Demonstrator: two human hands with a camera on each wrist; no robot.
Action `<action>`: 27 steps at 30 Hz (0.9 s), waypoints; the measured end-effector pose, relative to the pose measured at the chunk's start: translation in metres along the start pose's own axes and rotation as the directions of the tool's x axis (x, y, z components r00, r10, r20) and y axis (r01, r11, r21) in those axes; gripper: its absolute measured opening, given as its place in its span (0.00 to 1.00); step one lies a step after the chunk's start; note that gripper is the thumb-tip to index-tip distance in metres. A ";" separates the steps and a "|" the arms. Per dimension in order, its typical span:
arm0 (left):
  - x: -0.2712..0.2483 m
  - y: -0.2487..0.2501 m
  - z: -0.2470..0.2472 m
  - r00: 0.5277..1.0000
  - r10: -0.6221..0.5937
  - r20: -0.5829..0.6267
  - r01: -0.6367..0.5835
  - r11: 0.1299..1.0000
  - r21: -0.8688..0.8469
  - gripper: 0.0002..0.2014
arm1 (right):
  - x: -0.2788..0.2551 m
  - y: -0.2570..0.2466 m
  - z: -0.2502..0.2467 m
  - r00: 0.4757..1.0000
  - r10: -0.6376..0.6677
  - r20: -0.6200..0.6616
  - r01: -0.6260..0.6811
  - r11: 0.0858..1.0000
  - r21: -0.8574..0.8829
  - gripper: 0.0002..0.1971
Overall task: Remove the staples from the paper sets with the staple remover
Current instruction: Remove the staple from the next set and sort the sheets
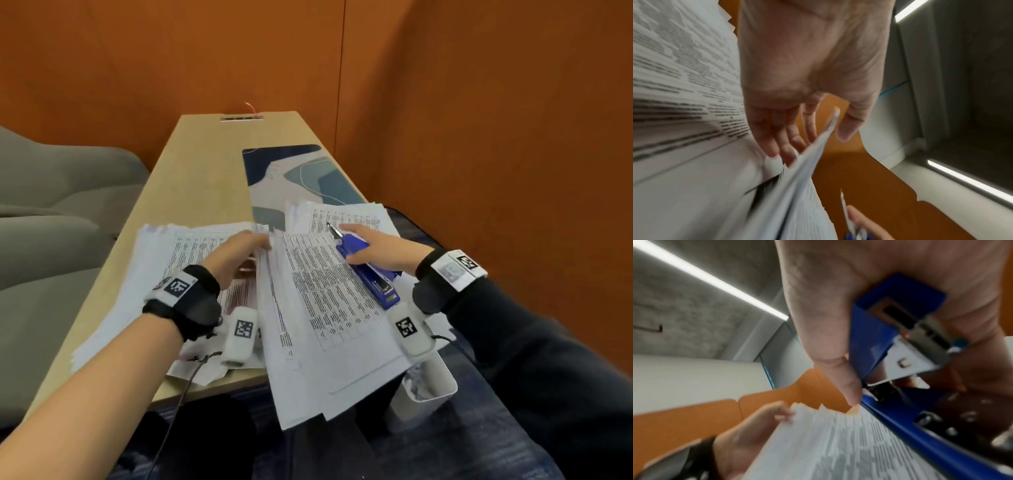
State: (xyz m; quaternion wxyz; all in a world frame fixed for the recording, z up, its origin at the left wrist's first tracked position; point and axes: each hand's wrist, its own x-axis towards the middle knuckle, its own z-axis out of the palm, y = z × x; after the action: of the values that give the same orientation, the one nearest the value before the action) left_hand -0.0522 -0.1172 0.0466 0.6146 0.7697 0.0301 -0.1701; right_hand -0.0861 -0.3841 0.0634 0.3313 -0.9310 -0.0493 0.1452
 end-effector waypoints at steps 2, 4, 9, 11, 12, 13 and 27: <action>0.006 0.007 -0.002 0.997 -0.001 0.081 0.009 0.995 -0.104 0.14 | 0.004 -0.006 0.009 1.000 -0.008 0.027 0.011 0.994 -0.105 0.32; 0.013 0.016 -0.001 0.991 -0.031 0.133 0.058 0.976 -0.208 0.21 | 0.007 -0.010 0.014 0.998 -0.014 0.057 0.023 0.987 -0.162 0.30; 0.040 0.012 0.011 0.978 -0.143 0.151 0.158 0.983 -0.089 0.33 | 0.014 -0.020 0.021 0.993 -0.022 0.115 0.057 0.949 -0.310 0.25; 0.043 0.008 0.019 0.983 -0.139 0.115 0.142 0.990 -0.012 0.26 | 0.020 -0.022 0.024 0.992 -0.025 0.123 0.070 0.926 -0.371 0.24; 0.041 0.007 0.022 0.987 -0.135 0.093 0.137 0.990 -0.017 0.18 | 0.023 -0.023 0.025 0.992 -0.022 0.126 0.070 0.917 -0.394 0.23; 0.042 0.005 0.024 0.988 -0.132 0.078 0.136 0.989 -0.050 0.13 | 0.026 -0.023 0.026 0.991 -0.019 0.130 0.071 0.909 -0.411 0.23; 0.053 -0.010 0.022 0.987 -0.159 0.024 0.159 0.987 -0.002 0.20 | 0.040 -0.029 0.035 0.987 -0.029 0.158 0.103 0.867 -0.488 0.22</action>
State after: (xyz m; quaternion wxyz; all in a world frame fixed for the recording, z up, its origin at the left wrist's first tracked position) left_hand -0.0094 -0.1442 0.0169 0.6008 0.7615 0.0846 -0.2278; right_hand -0.0584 -0.3333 0.0466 0.0824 -0.9694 -0.1408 0.1836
